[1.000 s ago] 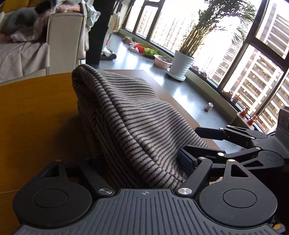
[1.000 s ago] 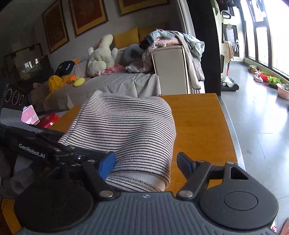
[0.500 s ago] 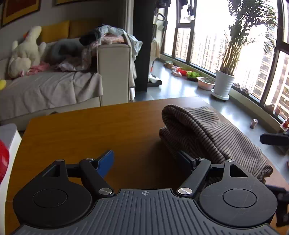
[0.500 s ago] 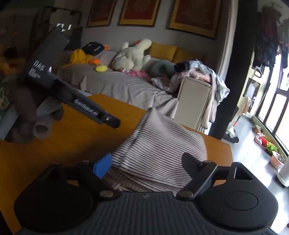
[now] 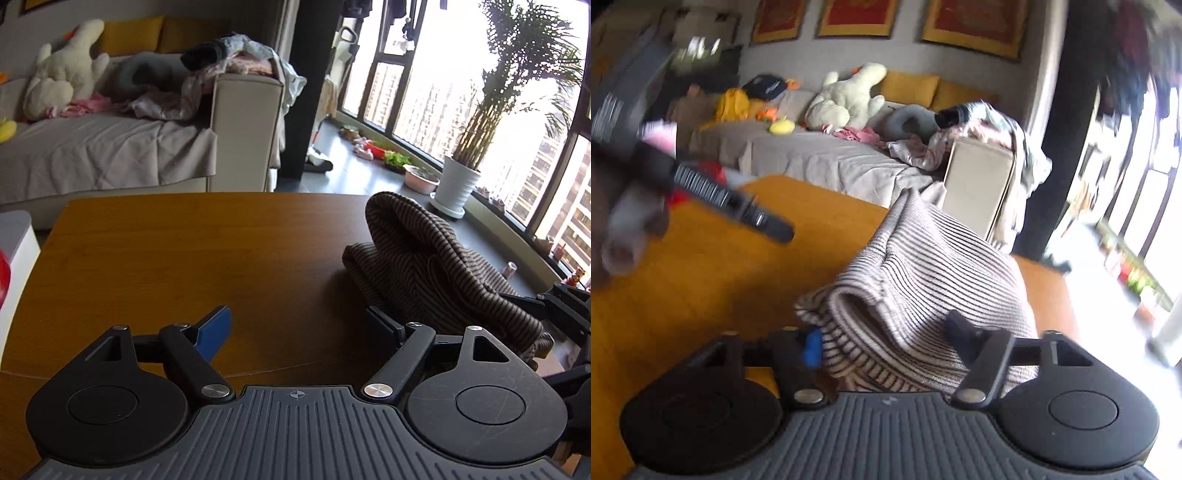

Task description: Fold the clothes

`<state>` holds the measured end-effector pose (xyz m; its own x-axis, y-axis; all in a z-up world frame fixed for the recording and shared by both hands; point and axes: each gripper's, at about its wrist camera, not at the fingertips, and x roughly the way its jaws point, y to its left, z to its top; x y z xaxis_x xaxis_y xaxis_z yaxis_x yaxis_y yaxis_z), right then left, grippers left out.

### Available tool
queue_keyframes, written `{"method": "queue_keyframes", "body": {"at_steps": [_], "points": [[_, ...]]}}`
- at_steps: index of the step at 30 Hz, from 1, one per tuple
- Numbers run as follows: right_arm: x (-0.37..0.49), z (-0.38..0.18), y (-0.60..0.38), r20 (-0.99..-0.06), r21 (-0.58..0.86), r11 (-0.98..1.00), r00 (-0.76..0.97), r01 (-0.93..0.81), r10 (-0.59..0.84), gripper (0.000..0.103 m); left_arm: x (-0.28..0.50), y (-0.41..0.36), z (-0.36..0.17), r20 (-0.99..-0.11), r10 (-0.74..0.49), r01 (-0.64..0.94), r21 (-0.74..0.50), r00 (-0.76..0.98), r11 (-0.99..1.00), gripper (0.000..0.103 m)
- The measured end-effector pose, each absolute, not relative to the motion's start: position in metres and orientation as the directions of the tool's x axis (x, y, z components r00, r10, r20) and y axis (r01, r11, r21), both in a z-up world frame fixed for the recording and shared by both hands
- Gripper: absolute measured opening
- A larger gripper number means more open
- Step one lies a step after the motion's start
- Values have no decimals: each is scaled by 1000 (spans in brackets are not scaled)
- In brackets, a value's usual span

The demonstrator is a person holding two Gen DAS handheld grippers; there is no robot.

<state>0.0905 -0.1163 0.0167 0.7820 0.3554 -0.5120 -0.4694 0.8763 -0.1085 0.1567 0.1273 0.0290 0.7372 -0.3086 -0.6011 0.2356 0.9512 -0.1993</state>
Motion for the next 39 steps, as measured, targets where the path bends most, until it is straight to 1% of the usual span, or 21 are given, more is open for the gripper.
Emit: {"method": "queue_keyframes", "body": {"at_steps": [2, 3, 5, 6, 8, 12, 14, 15, 16, 17, 18, 23, 25, 27, 29, 30, 31, 32, 34, 36, 39], "points": [[103, 35, -142, -493, 70, 888, 758, -454, 426, 36, 158, 130, 27, -601, -323, 242, -214, 731, 946, 84], [107, 46, -155, -470, 120, 893, 768, -434, 436, 29, 158, 132, 26, -601, -329, 245, -220, 729, 944, 84], [112, 66, -166, -414, 90, 916, 822, -391, 391, 27, 158, 135, 25, -598, -337, 248, -229, 727, 941, 84], [115, 73, -166, -392, 37, 926, 847, -375, 358, 25, 158, 136, 25, -597, -341, 249, -234, 726, 940, 84], [124, 79, -162, -382, -4, 929, 859, -371, 342, 25, 159, 136, 25, -595, -354, 253, -248, 722, 935, 84], [134, 48, -121, -477, -108, 871, 794, -479, 377, 25, 159, 131, 27, -585, -372, 269, -259, 721, 928, 84], [129, 20, -98, -542, -158, 837, 755, -523, 369, 28, 160, 129, 31, -581, -376, 278, -254, 722, 926, 84], [121, 5, -88, -536, -212, 824, 767, -526, 352, 31, 160, 128, 33, -579, -378, 284, -251, 722, 926, 83], [108, -5, -79, -507, -281, 808, 795, -518, 334, 36, 159, 125, 37, -577, -382, 294, -245, 722, 924, 83], [100, -9, -72, -491, -327, 796, 811, -510, 318, 38, 161, 122, 41, -572, -393, 310, -242, 720, 919, 82], [96, -11, -69, -483, -340, 794, 819, -503, 312, 39, 162, 118, 46, -567, -405, 326, -241, 717, 914, 82], [91, -4, -79, -484, -254, 826, 806, -503, 342, 40, 176, 74, 71, -490, -517, 447, -261, 702, 855, 81], [83, -5, -83, -481, -252, 826, 806, -504, 345, 39, 186, 53, 75, -462, -571, 498, -282, 679, 820, 82], [75, -6, -85, -475, -264, 820, 808, -509, 349, 39, 201, 27, 72, -469, -614, 534, -307, 635, 788, 82], [68, -2, -94, -467, -239, 818, 800, -523, 376, 40, 215, 12, 57, -520, -614, 522, -332, 593, 786, 82], [65, 2, -103, -468, -207, 821, 791, -532, 395, 43, 221, 7, 47, -550, -608, 508, -345, 573, 789, 82], [62, 6, -113, -469, -171, 823, 780, -541, 415, 52, 226, 4, 38, -572, -602, 497, -351, 557, 793, 82], [58, 11, -126, -462, -134, 830, 775, -541, 430, 58, 225, 5, 33, -573, -596, 503, -335, 562, 797, 82], [52, 20, -153, -448, -61, 845, 771, -532, 453, 77, 219, 9, 25, -577, -574, 519, -281, 581, 807, 82], [52, 26, -182, -444, 24, 869, 773, -495, 453, 86, 212, 13, 21, -590, -549, 515, -247, 592, 821, 83], [67, 23, -219, -443, 202, 910, 794, -363, 416, 89, 207, 18, 16, -591, -543, 508, -245, 597, 826, 86]]}}
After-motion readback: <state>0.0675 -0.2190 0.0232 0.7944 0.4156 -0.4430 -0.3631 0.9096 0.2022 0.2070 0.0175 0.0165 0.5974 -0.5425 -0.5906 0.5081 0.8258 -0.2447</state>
